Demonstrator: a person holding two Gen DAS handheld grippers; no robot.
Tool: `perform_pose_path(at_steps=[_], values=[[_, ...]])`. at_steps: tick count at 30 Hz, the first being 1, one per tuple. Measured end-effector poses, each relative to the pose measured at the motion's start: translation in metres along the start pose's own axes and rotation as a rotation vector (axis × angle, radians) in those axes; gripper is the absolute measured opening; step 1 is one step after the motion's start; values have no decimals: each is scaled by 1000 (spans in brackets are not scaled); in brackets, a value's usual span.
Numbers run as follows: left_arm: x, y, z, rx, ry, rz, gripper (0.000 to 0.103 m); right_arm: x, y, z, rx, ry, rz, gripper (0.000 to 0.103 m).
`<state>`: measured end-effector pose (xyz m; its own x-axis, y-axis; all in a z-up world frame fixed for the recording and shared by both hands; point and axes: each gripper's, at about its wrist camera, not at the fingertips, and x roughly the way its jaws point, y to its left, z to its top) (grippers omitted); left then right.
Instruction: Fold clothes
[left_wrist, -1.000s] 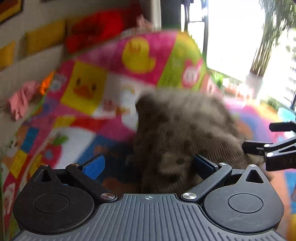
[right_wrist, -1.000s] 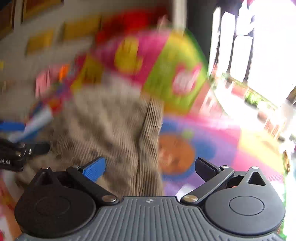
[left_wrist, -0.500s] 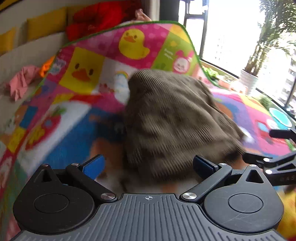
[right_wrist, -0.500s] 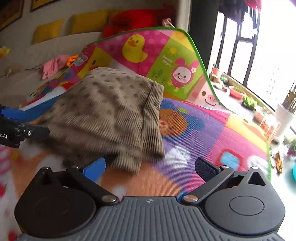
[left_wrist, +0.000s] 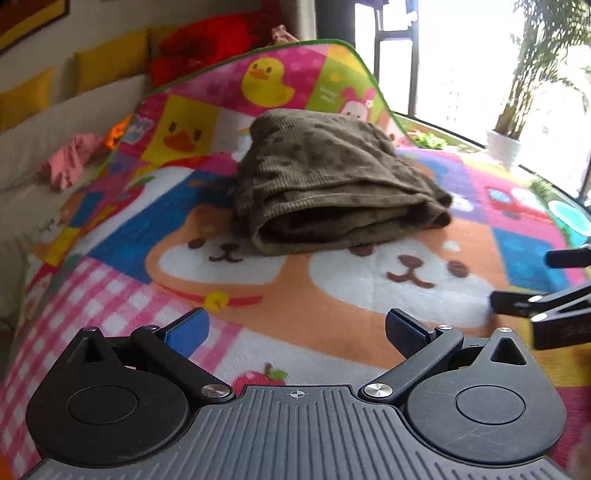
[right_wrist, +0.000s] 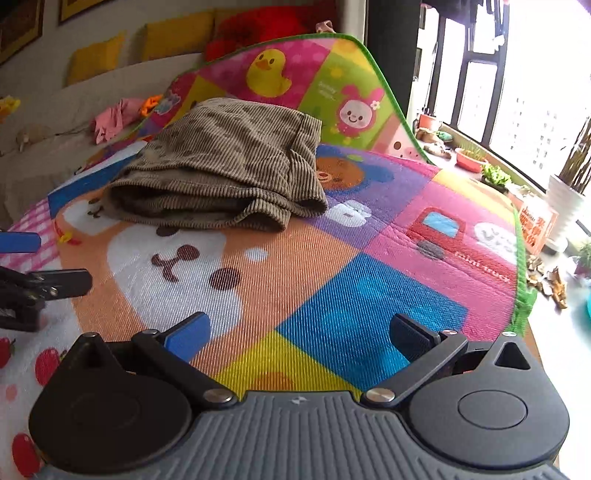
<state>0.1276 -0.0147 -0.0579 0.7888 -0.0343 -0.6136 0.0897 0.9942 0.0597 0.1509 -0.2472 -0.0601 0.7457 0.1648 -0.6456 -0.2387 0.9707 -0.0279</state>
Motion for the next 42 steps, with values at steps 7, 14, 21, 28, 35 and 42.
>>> perform_pose_path(at_steps=[7, 14, 21, 28, 35, 42], values=[[15, 9, 5, 0, 16, -36, 103, 15, -3, 7, 16, -5, 16, 103], [22, 15, 5, -18, 25, -51, 103, 18, -5, 9, 2, -10, 45, 103], [22, 13, 5, -14, 26, -46, 103, 18, -4, 9, 3, -11, 44, 103], [22, 15, 5, -18, 27, -50, 103, 19, -5, 9, 3, -12, 46, 103], [22, 15, 5, -18, 26, -50, 103, 19, -5, 9, 2, -12, 46, 103], [22, 15, 5, -18, 26, -50, 103, 19, -5, 9, 2, -12, 46, 103]])
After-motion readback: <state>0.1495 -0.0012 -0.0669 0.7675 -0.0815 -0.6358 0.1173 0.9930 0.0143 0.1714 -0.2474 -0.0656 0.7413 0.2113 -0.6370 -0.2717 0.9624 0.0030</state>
